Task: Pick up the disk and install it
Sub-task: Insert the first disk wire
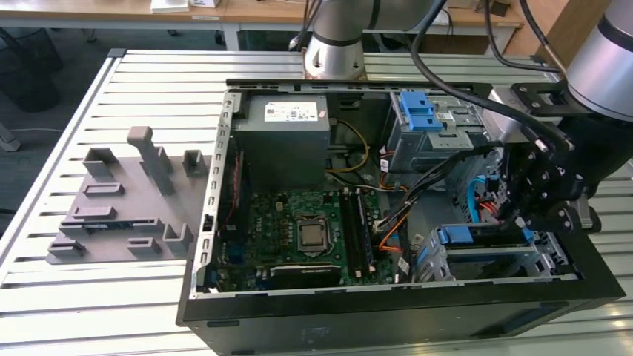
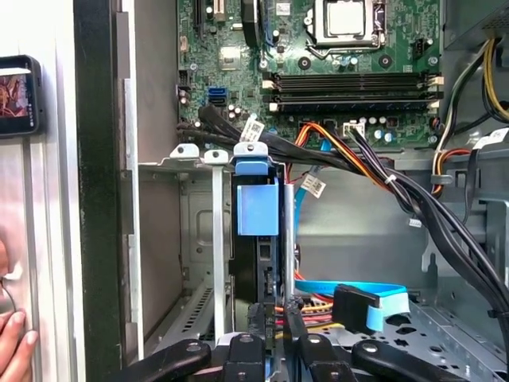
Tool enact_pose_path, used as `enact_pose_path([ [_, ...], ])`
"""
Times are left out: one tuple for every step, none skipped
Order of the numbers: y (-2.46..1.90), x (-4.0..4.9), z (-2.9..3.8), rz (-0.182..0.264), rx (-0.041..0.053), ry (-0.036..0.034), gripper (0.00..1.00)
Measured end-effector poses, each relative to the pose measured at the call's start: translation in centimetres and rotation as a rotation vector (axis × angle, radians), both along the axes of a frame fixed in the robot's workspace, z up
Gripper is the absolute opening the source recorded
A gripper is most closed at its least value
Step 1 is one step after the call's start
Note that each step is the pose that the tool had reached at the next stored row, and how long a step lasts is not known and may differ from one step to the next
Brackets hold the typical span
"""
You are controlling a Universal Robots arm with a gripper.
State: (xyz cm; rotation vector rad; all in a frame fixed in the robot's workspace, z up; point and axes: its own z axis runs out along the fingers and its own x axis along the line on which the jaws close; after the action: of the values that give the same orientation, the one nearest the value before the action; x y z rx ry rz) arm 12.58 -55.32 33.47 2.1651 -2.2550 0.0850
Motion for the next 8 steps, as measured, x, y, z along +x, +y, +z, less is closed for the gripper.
enact_pose_path([
  [0.01,0.0,0.14,0.0,0.0,0.0,0.24],
  [0.01,0.0,0.23,0.0,-0.0001,0.0,0.24],
  [0.0,0.0,0.26,0.0,0.0002,0.0,0.24],
  [0.01,0.0,0.27,0.0,0.0004,0.0,0.24],
  [0.01,0.0,0.27,0.0,0.0005,0.0,0.24],
  [0.01,0.0,0.29,0.0,0.0003,0.0,0.22],
  [0.01,0.0,0.31,0.0,0.0,0.0,0.16],
  [0.01,0.0,0.31,0.0,0.0002,0.0,0.16],
])
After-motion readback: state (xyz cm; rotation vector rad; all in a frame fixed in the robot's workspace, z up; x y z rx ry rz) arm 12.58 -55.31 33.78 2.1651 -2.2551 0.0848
